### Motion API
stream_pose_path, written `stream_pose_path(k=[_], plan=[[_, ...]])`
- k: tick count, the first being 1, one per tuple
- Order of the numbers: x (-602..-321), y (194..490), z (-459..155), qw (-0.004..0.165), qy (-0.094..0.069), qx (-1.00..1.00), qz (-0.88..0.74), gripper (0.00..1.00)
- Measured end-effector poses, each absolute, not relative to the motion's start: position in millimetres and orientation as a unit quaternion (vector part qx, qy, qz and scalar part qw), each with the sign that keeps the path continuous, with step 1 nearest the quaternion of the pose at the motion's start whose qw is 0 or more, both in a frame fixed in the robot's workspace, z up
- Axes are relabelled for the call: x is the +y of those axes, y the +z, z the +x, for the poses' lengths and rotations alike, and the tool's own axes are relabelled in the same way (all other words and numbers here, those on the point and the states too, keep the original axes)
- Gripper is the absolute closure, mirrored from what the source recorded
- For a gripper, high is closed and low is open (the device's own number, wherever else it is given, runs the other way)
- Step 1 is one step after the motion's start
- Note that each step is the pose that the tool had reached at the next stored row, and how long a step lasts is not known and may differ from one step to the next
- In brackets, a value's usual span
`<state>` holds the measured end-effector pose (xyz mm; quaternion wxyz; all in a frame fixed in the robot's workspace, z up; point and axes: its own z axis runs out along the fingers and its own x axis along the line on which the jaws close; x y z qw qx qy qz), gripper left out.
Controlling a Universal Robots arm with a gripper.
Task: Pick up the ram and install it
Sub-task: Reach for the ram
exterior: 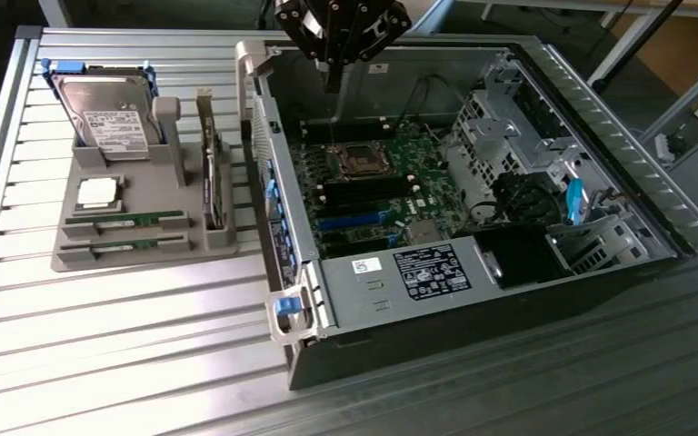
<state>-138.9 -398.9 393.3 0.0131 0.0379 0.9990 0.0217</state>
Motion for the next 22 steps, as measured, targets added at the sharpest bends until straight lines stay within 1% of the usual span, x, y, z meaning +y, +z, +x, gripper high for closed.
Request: stream_pose_path(k=[22], plan=[[-398.9, 393.3, -149.0, 0.013, 0.022, 0.999, 0.038, 0.91]])
